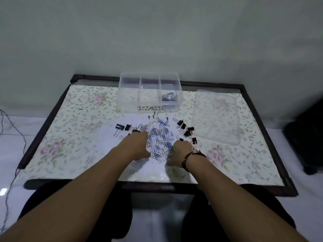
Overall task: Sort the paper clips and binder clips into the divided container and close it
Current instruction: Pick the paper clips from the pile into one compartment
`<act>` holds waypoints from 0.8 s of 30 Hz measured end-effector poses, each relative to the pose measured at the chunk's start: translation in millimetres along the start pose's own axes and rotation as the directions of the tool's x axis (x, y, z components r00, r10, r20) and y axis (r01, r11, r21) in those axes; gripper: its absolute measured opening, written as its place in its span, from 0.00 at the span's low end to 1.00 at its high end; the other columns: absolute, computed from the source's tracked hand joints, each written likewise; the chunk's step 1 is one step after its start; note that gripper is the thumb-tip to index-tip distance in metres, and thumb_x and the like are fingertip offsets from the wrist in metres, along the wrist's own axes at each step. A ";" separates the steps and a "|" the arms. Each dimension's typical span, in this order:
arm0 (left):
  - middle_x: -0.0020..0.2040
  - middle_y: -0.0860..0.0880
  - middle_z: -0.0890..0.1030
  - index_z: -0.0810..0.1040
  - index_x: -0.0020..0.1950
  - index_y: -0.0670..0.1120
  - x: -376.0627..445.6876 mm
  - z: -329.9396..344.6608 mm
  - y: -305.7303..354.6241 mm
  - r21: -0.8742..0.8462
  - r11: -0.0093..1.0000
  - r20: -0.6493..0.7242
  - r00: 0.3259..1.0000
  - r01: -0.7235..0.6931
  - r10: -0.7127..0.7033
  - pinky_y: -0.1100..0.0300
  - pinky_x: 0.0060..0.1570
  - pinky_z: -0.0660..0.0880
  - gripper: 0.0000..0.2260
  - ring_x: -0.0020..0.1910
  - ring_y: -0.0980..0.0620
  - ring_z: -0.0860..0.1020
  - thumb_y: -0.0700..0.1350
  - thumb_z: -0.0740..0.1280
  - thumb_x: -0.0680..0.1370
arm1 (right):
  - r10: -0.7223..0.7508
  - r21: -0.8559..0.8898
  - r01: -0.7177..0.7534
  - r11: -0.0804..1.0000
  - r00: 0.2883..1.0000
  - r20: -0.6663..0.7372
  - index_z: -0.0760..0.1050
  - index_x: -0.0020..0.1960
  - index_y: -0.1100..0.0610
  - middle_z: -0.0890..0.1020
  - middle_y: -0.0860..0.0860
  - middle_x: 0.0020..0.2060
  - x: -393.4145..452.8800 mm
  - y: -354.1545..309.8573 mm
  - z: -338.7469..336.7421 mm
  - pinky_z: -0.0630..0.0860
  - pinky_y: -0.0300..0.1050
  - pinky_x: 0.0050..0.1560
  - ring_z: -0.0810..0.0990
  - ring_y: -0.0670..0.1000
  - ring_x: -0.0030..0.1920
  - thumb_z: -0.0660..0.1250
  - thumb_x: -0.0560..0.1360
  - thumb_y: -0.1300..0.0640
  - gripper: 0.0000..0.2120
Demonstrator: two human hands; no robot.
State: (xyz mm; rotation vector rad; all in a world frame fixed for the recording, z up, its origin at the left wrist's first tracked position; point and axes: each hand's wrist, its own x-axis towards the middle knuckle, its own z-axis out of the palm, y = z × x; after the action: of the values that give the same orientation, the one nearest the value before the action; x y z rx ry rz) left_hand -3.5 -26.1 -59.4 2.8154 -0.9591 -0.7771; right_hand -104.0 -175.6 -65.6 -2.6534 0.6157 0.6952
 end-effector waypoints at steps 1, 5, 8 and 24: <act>0.56 0.44 0.79 0.70 0.61 0.44 0.7 5.1 -1.0 0.017 1.000 0.017 1.000 0.008 -0.008 0.53 0.48 0.77 0.26 0.52 0.45 0.78 0.52 0.77 0.71 | 0.000 -0.015 0.000 1.000 1.000 0.006 0.65 0.33 0.55 0.70 0.51 0.30 2.5 -1.4 3.1 0.71 0.41 0.34 0.75 0.54 0.37 0.73 0.71 0.50 0.19; 0.53 0.43 0.78 0.67 0.60 0.43 11.5 17.1 -4.2 -0.025 1.000 -0.020 1.000 0.002 -0.002 0.50 0.46 0.78 0.28 0.49 0.43 0.78 0.48 0.79 0.69 | 0.000 0.055 0.005 0.998 0.995 -0.102 0.68 0.40 0.57 0.73 0.55 0.39 19.5 -5.3 8.9 0.71 0.43 0.36 0.77 0.57 0.44 0.69 0.73 0.56 0.10; 0.51 0.44 0.80 0.69 0.56 0.45 25.7 19.2 -2.8 -0.064 0.997 -0.111 0.993 -0.052 0.045 0.53 0.43 0.75 0.22 0.48 0.45 0.78 0.44 0.78 0.70 | -0.028 0.096 0.045 0.994 0.983 -0.179 0.71 0.48 0.57 0.75 0.59 0.52 32.7 -6.8 12.1 0.74 0.47 0.45 0.78 0.60 0.50 0.66 0.74 0.56 0.06; 0.47 0.44 0.80 0.83 0.47 0.43 52.0 6.9 4.2 0.020 0.980 -0.247 0.949 -0.197 0.196 0.55 0.42 0.75 0.05 0.46 0.44 0.80 0.43 0.68 0.78 | -0.144 0.051 0.165 0.985 0.949 -0.281 0.79 0.39 0.56 0.83 0.56 0.40 49.9 -5.6 -8.7 0.73 0.43 0.40 0.82 0.59 0.45 0.66 0.71 0.63 0.06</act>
State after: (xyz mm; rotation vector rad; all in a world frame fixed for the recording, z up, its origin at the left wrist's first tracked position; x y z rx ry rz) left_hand 26.1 -59.4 -87.4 2.6736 -1.1651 -0.3923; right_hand -58.6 -190.5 -83.5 -2.7136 0.4848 0.2525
